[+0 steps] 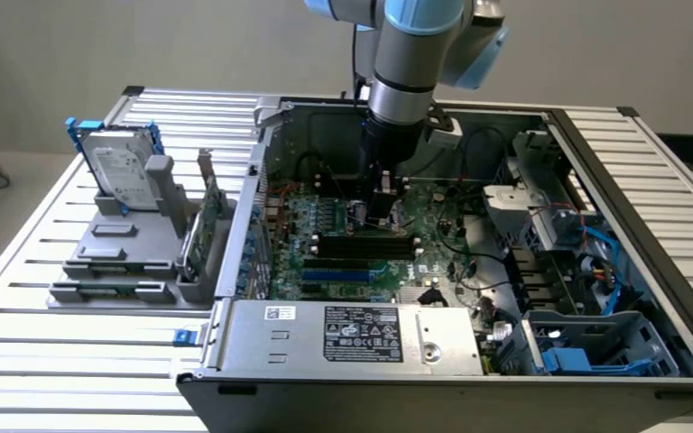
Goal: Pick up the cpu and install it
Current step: 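Close the cpu cover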
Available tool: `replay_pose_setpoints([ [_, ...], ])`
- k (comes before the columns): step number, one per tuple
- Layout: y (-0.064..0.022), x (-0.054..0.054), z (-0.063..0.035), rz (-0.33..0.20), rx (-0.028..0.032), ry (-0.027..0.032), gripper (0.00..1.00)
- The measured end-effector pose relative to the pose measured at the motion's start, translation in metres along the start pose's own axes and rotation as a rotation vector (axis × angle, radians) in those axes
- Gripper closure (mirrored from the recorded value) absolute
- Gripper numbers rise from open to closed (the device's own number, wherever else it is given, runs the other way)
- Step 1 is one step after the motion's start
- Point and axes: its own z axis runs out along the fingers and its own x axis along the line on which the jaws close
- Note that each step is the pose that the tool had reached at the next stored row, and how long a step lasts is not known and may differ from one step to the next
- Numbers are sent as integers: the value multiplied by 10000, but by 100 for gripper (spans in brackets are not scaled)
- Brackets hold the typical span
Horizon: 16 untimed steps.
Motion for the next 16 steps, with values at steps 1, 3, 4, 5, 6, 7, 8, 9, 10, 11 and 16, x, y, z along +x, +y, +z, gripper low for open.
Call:
replay_pose_setpoints([
  [1, 0, 0, -2, 0, 1, -2, 38],
  [3, 3, 0, -2, 0, 0, -1, 38],
  [4, 5, 0, -2, 4, 0, -1, 38],
  [5, 8, 0, -2, 15, 1, 0, 38],
  [6, 12, 0, -3, 26, 2, 0, 38],
  [7, 15, 0, -3, 38, 2, 2, 38],
  [8, 18, 0, -3, 52, 3, 4, 38],
  [9, 19, 0, -3, 78, 4, 6, 38],
  [10, 19, 0, -4, 119, 7, 9, 38],
  [11, 21, 0, -4, 167, 9, 14, 38],
  [16, 31, 0, -5, 430, 19, 38, 38],
])
